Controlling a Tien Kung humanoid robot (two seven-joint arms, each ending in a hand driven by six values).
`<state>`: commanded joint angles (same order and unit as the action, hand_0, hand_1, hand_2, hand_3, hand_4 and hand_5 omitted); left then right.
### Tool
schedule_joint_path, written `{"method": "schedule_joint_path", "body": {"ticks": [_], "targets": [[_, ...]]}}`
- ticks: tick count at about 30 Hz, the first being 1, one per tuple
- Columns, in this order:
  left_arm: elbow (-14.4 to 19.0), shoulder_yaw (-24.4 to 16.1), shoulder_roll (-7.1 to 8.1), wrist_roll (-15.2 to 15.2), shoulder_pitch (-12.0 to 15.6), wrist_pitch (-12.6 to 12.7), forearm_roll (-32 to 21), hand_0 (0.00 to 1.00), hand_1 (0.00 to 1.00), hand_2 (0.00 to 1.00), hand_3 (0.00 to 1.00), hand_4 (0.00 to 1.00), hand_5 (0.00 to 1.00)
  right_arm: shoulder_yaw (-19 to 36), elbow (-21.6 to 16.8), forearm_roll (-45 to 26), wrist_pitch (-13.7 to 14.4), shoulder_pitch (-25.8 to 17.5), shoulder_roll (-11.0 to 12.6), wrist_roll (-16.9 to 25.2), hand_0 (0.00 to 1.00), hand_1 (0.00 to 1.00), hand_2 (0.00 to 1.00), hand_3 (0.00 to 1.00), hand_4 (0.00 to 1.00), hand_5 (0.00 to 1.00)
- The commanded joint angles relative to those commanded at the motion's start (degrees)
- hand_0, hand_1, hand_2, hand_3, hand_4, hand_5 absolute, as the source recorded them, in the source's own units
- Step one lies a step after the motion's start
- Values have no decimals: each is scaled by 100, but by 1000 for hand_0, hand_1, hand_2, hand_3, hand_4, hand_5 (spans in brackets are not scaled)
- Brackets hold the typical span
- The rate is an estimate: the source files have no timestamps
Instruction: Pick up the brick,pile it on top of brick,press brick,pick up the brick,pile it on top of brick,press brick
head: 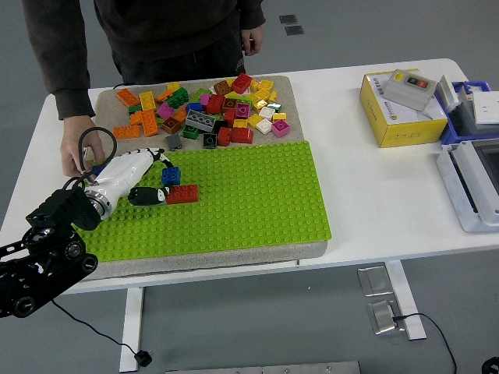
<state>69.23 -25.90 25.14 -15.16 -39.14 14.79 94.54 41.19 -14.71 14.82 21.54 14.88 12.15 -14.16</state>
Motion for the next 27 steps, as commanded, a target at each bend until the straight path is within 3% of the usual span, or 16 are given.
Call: {"method": "schedule_joint_path", "body": {"ticks": [4,10,27], "targets": [[-325,38,-284,-105,-69,-22,60,933,959,946,576,439,231,24,6,27,-11,5,-2,1,588,549,534,673,55,955],[-523,124,-505,-243,-92,-81,97,932,958,948,575,433,229,30,15,5,-25,4,5,24,588,549,534,673,57,951],[-393,116,-519,-443,-62,-197,242,931,958,947,571,417,219,74,19,28,-46,-19,17,25,588,550,529,675,64,944]]}}
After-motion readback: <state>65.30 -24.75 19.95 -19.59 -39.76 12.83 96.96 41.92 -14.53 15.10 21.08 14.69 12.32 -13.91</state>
